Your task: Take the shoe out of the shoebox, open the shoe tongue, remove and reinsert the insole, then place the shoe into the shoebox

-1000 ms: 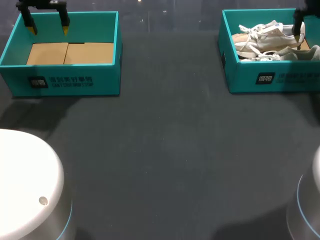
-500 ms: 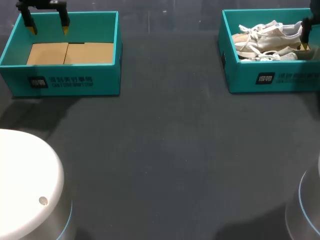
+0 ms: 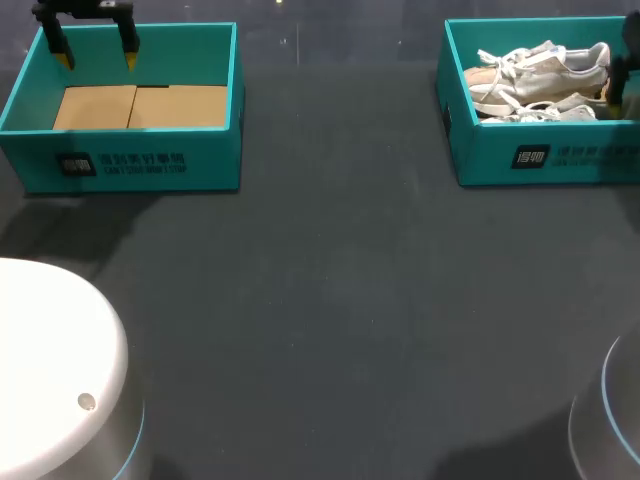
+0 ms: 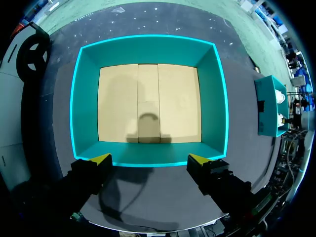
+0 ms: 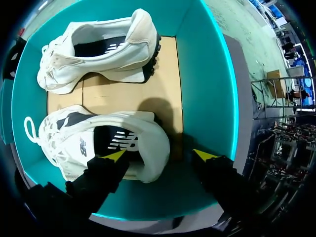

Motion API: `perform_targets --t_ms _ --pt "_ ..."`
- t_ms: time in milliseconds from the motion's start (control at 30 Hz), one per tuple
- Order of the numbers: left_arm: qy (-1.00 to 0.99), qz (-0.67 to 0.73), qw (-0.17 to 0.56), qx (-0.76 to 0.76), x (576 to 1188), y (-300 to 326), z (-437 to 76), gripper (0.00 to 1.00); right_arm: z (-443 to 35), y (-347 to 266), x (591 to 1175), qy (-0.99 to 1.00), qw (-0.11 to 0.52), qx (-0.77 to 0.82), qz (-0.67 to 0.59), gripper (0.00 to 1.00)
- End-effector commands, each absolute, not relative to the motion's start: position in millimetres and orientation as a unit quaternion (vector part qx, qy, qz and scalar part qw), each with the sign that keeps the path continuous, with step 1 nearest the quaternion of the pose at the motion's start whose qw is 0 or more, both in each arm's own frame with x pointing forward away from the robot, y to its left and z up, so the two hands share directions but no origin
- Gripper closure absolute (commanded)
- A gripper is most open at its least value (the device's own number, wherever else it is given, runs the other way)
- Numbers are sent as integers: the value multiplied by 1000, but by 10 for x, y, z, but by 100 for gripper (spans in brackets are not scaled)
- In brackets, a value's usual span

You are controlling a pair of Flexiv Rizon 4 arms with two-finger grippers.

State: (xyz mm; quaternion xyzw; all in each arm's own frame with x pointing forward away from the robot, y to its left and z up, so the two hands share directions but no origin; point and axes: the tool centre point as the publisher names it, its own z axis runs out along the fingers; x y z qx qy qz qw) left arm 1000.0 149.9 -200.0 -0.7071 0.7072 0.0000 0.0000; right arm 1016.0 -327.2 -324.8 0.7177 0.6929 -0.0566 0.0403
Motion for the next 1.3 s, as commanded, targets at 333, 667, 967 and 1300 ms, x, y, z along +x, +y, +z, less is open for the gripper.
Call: perform_targets --t_ms 333,667,967,1300 --pt "707 0 0 -707 10000 1499 -2000 0 -3515 -3255 10240 698 30 713 -54 19" --pt "707 0 0 -707 10000 1499 -2000 0 -3646 -3244 10207 696 19 716 -57 66" --pt "707 0 0 -707 10000 1499 -2000 0 -3615 -3258 10171 689 24 722 -60 100" --pt "707 0 0 -707 10000 1499 -2000 0 -3437 -3307 10174 675 46 733 -64 100"
